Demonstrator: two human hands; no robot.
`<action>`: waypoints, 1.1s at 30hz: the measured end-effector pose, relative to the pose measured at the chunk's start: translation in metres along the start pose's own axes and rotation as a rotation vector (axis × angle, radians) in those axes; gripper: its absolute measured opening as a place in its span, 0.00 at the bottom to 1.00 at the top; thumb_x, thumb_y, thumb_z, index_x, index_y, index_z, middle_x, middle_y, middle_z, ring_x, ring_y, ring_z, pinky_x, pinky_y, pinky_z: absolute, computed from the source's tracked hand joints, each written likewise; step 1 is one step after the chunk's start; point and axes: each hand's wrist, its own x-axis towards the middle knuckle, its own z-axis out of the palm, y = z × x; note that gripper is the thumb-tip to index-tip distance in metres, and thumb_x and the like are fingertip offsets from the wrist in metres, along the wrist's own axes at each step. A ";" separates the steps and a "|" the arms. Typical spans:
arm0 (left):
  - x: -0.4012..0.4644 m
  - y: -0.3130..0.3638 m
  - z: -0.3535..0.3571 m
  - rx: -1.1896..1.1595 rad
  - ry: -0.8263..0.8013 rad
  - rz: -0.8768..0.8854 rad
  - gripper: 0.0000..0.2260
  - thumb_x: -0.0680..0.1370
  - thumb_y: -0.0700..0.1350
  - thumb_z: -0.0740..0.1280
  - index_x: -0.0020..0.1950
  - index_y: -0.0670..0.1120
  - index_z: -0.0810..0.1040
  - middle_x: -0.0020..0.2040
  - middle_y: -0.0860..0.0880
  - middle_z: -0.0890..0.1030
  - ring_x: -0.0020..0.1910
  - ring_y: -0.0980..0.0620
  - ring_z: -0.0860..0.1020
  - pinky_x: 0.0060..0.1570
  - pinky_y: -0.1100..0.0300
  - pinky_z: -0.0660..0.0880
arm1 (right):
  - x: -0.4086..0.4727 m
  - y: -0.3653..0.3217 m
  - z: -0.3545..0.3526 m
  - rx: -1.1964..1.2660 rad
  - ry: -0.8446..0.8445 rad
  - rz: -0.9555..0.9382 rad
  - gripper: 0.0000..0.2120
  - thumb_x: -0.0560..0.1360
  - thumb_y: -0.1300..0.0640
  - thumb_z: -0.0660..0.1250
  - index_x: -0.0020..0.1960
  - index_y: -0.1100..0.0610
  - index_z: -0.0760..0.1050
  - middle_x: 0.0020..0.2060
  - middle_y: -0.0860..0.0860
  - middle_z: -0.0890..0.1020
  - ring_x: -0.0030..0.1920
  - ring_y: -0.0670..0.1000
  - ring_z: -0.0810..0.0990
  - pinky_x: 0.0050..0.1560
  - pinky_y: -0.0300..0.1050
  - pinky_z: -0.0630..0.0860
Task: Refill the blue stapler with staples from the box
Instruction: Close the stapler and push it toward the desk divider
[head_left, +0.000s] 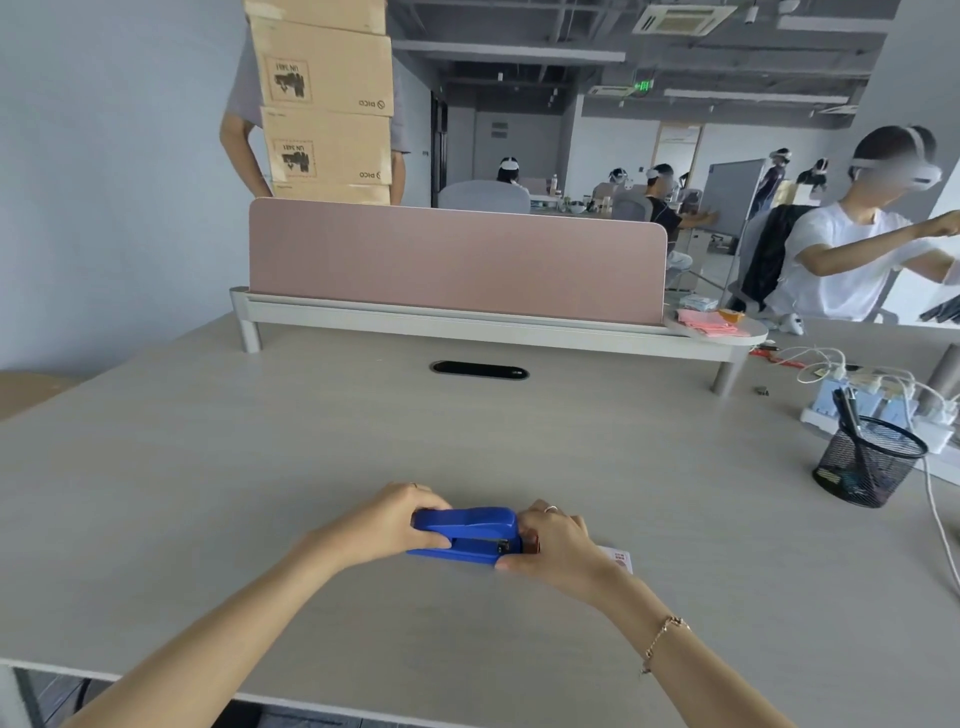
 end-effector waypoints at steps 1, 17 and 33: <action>0.001 0.000 -0.001 0.000 -0.011 -0.001 0.10 0.73 0.48 0.73 0.52 0.58 0.81 0.45 0.59 0.77 0.42 0.61 0.75 0.44 0.67 0.72 | 0.001 0.001 0.001 -0.003 -0.005 0.003 0.13 0.67 0.48 0.70 0.32 0.36 0.67 0.39 0.46 0.70 0.47 0.51 0.72 0.52 0.39 0.61; 0.044 0.010 -0.018 -0.009 -0.042 0.002 0.09 0.73 0.48 0.73 0.51 0.58 0.81 0.44 0.57 0.77 0.37 0.63 0.74 0.42 0.66 0.71 | 0.034 0.023 -0.028 -0.103 0.041 -0.072 0.10 0.70 0.50 0.69 0.40 0.46 0.67 0.44 0.49 0.71 0.45 0.50 0.69 0.54 0.43 0.58; 0.211 -0.010 -0.061 0.040 0.020 0.088 0.09 0.73 0.48 0.73 0.52 0.57 0.81 0.46 0.55 0.79 0.43 0.56 0.78 0.48 0.59 0.75 | 0.175 0.083 -0.100 -0.183 0.111 -0.038 0.13 0.72 0.51 0.68 0.53 0.56 0.75 0.47 0.50 0.71 0.49 0.49 0.69 0.54 0.43 0.58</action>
